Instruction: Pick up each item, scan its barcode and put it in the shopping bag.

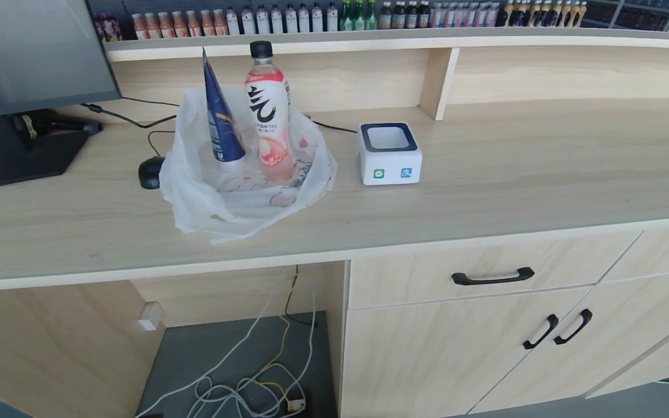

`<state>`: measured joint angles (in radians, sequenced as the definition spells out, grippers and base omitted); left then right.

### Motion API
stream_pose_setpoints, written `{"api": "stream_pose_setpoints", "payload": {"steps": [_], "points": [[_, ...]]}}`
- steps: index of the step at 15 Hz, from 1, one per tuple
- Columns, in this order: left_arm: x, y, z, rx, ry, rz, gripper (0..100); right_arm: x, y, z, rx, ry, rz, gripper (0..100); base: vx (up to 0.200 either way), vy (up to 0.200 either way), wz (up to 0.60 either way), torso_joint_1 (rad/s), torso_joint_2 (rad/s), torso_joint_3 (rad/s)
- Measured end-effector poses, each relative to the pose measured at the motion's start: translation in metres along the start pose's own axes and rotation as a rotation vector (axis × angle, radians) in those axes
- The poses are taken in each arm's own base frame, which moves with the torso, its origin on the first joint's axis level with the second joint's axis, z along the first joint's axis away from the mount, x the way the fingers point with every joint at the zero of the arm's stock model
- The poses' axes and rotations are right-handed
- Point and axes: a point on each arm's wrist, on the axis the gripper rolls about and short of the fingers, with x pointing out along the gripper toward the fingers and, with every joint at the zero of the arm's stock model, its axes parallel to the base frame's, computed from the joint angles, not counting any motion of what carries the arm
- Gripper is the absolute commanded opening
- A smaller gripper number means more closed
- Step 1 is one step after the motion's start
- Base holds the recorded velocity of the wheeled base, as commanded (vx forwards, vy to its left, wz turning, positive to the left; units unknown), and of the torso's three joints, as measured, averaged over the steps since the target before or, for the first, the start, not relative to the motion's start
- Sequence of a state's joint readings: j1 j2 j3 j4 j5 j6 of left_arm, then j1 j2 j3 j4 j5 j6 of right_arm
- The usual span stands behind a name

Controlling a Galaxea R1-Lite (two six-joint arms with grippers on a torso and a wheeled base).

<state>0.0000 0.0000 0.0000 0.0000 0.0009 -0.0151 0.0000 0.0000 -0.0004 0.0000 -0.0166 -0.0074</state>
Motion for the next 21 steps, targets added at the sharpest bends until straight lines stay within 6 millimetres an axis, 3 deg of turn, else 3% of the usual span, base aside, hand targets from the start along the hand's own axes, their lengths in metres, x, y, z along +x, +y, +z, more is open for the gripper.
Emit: {"api": "stream_pose_setpoints", "payload": {"steps": [4, 17, 21], "points": [[0.0000, 0.0000, -0.0002, 0.000, 0.002, 0.000, 100, 0.0000, 0.0000, 0.0000, 0.000, 0.000, 0.000, 100, 0.000, -0.200, 0.00, 0.002, 0.00, 0.002], [0.0000, 0.0000, 0.0000, 0.006, 0.000, -0.001, 100, 0.0000, 0.0000, 0.0000, 0.000, 0.000, 0.000, 100, 0.000, 0.000, 0.00, 0.000, 0.00, 0.000], [0.0000, 0.0000, 0.0000, 0.004, 0.000, 0.000, 100, 0.0000, 0.0000, 0.0000, 0.000, 0.000, 0.000, 100, 0.150, 0.000, 0.00, -0.005, 0.00, 0.005]]}}
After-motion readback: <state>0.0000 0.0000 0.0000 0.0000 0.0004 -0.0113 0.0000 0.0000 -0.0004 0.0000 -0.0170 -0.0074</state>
